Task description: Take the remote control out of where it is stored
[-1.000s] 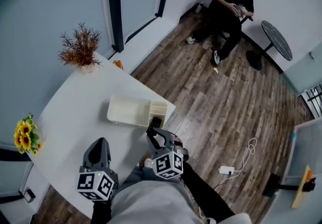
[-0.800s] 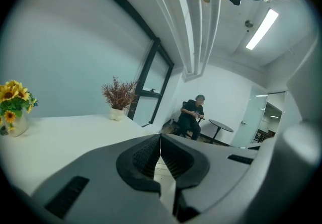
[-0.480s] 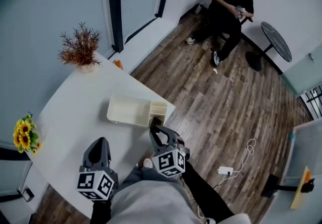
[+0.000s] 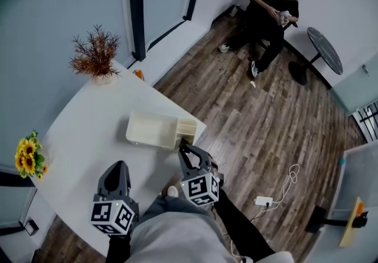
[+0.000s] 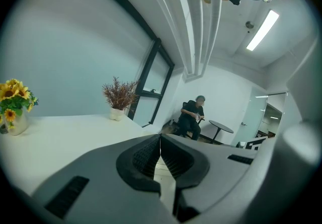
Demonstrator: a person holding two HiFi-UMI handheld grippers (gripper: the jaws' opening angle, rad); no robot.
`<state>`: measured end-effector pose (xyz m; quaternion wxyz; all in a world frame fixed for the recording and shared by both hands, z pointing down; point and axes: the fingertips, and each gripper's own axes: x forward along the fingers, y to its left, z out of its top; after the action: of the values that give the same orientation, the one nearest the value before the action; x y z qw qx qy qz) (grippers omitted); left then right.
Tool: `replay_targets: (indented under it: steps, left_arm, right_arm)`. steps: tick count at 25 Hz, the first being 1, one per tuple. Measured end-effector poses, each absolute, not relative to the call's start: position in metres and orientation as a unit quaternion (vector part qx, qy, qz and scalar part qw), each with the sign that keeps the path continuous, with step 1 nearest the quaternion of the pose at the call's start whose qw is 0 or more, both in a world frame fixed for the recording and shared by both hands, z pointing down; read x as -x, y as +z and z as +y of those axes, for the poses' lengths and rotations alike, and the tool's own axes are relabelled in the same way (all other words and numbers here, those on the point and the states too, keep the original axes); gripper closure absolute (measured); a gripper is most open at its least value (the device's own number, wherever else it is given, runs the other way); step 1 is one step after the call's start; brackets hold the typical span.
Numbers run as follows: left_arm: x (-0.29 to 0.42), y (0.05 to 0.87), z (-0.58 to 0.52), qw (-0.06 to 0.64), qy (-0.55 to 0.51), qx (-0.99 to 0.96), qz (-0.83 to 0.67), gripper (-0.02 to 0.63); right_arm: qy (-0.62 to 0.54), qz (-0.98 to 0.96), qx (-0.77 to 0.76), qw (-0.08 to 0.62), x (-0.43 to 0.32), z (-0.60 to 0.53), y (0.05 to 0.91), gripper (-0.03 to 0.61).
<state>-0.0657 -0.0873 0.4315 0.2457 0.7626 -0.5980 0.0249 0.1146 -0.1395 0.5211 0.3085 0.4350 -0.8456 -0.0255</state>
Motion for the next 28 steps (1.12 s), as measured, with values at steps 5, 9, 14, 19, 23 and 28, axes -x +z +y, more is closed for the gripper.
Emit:
replay_targets:
  steps: [5,9,14,19,23,28]
  left_arm:
    - [0.066,0.431,-0.088,0.245,0.025,-0.762,-0.599,0.604]
    - [0.064,0.432,-0.088,0.246,0.025,-0.763,-0.597,0.604]
    - [0.065,0.432,-0.088,0.246,0.025,-0.763,-0.597,0.604]
    - [0.066,0.432,-0.088,0.246,0.026,-0.763,-0.598,0.604]
    - [0.063,0.432,-0.088,0.245,0.027,-0.766,-0.594,0.604]
    - [0.059,0.429,-0.089,0.241,0.028,-0.771,-0.588,0.604]
  right_arm:
    - [-0.018,-0.844,-0.448,0.294,-0.116,-0.145,0.515,0.505]
    - [-0.013,-0.845,-0.449,0.290,-0.117,-0.147,0.512,0.506]
    - [0.002,-0.845,-0.456,0.279,-0.120,-0.149,0.512,0.506]
    - [0.000,-0.845,-0.460,0.274,-0.120,-0.152,0.506,0.506]
    - [0.005,-0.843,-0.464,0.271,-0.121,-0.153,0.501,0.508]
    - [0.013,-0.843,-0.470,0.263,-0.124,-0.154,0.498,0.508]
